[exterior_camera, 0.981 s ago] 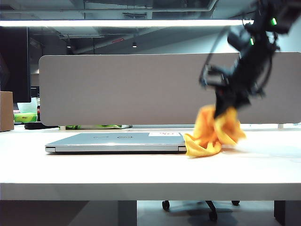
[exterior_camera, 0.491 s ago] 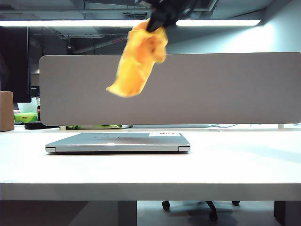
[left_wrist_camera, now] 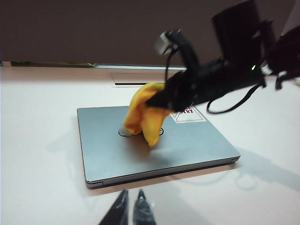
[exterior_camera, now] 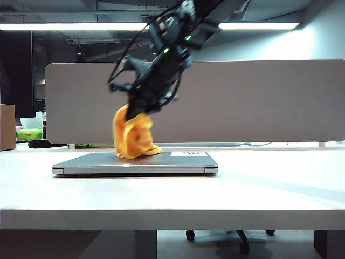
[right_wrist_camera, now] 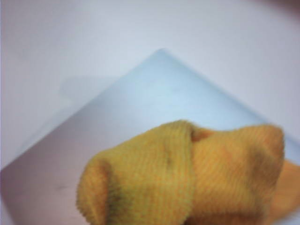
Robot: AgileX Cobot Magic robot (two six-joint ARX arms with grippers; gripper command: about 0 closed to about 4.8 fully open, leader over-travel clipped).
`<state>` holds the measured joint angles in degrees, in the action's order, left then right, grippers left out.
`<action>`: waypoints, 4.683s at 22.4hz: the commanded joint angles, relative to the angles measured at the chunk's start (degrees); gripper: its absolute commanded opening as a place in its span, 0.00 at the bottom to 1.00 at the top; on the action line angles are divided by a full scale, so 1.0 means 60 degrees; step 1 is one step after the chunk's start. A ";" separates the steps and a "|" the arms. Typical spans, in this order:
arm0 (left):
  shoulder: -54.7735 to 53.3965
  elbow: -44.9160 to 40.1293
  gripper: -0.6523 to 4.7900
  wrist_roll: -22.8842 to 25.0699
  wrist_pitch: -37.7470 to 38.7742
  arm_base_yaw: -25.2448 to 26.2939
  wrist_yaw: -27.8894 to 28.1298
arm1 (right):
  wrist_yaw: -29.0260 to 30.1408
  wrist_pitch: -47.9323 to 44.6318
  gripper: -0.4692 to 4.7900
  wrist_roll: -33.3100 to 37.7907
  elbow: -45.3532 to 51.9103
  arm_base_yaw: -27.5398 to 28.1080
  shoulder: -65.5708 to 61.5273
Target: Pick up the rag and use it to wipe the water off the lid of the laptop on the table.
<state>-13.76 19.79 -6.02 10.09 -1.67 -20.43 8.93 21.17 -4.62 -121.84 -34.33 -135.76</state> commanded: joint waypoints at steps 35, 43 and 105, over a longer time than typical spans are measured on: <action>0.0004 0.0015 0.15 0.0007 -0.0117 -0.0011 -0.0029 | -0.0579 -0.1093 0.09 0.0025 -0.0637 -0.0372 -0.1060; 0.0004 0.0015 0.15 0.0004 -0.0120 -0.0011 -0.0029 | -0.0484 0.0047 0.09 0.0022 -0.0634 -0.0692 -0.1639; 0.0011 0.0015 0.15 -0.0878 -0.0175 0.0004 0.0896 | -0.1293 0.3005 0.09 -0.0339 0.4018 0.3089 1.2921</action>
<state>-13.72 19.79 -9.76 9.89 -1.67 -17.12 0.27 43.33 -6.15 -100.27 -15.75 -60.38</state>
